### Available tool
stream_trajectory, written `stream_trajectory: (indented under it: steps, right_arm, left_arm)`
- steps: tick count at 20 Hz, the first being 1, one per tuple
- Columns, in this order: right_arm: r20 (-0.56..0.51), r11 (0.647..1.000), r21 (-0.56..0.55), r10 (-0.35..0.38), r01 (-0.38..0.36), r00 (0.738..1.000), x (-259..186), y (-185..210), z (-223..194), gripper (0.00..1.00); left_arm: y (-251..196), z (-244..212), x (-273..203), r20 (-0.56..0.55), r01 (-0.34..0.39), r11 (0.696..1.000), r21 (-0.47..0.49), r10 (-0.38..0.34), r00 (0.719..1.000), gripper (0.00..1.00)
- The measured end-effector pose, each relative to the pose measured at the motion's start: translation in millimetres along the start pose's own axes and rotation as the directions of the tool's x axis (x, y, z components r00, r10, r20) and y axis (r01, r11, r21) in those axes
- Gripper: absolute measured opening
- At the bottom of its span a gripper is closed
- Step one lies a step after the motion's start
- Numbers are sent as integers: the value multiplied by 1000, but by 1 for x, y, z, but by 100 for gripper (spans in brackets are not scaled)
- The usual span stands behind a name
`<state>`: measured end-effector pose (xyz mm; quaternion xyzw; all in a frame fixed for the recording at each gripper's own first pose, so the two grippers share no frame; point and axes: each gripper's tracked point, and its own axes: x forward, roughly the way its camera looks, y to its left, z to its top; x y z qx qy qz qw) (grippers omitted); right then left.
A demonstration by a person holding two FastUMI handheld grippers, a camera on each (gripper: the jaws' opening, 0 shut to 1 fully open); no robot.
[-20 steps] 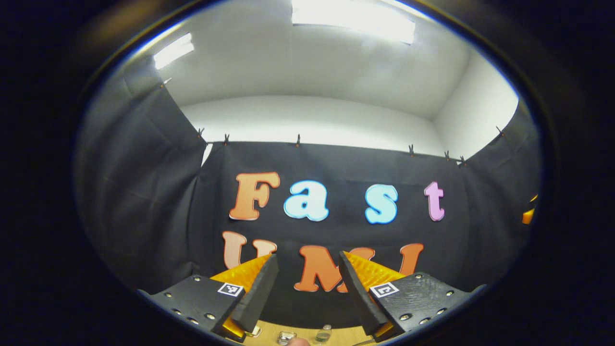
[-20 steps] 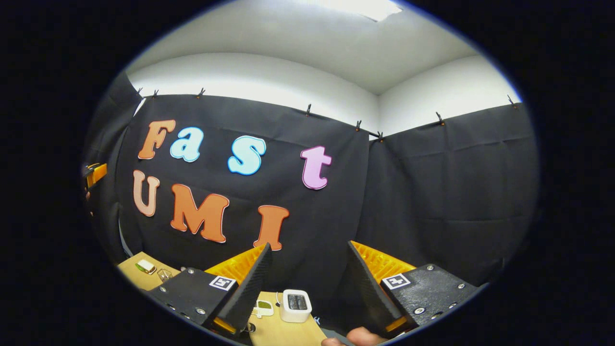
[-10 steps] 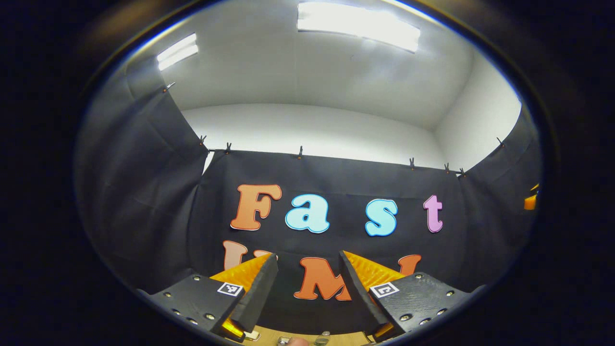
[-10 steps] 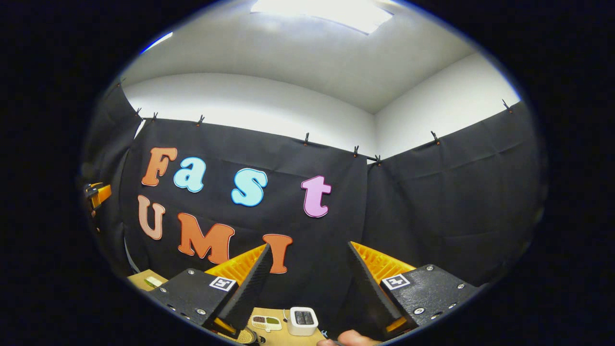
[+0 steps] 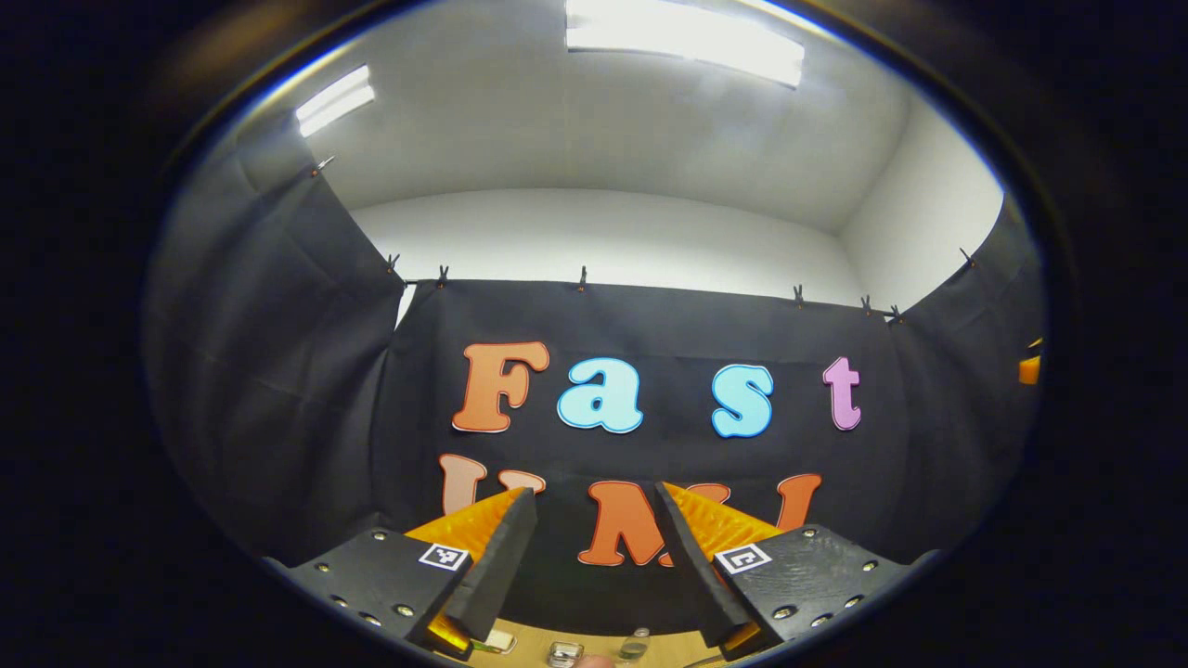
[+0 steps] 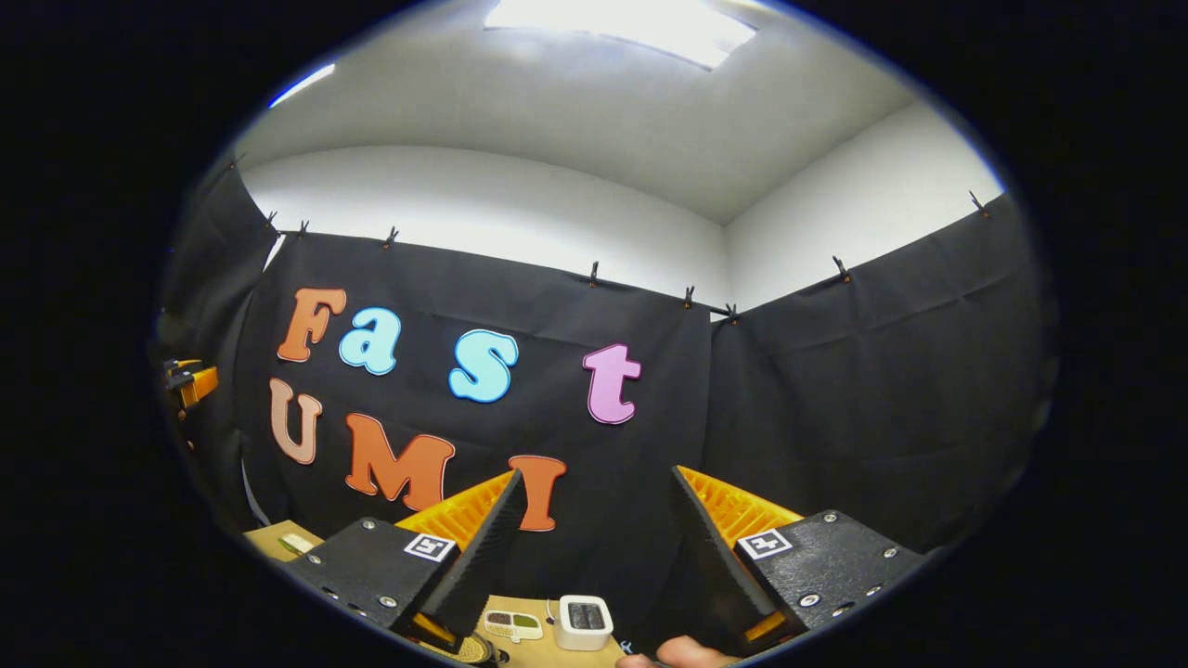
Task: First push the handle of the pot to place it horizontally, then grasp the pot with both hands and set it on the induction cooktop.
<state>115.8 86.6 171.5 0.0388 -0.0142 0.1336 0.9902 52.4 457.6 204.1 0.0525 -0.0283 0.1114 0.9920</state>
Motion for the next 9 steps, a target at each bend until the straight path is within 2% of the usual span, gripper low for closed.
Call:
stream_trajectory:
  steps: [4,6,9]
  right_arm:
    - [-2,999,9,39,-39,999,3,-3,-10,97]
    - [7,998,9,55,-55,998,4,-5,-13,95]
    - [27,996,4,92,-92,995,3,-8,-24,95]
  left_arm:
    - [5,-3,-2,-5,-39,999,-10,39,999,80]
    - [6,-5,-9,14,-54,998,10,54,998,82]
    - [7,-20,-40,-5,-82,996,35,82,997,80]
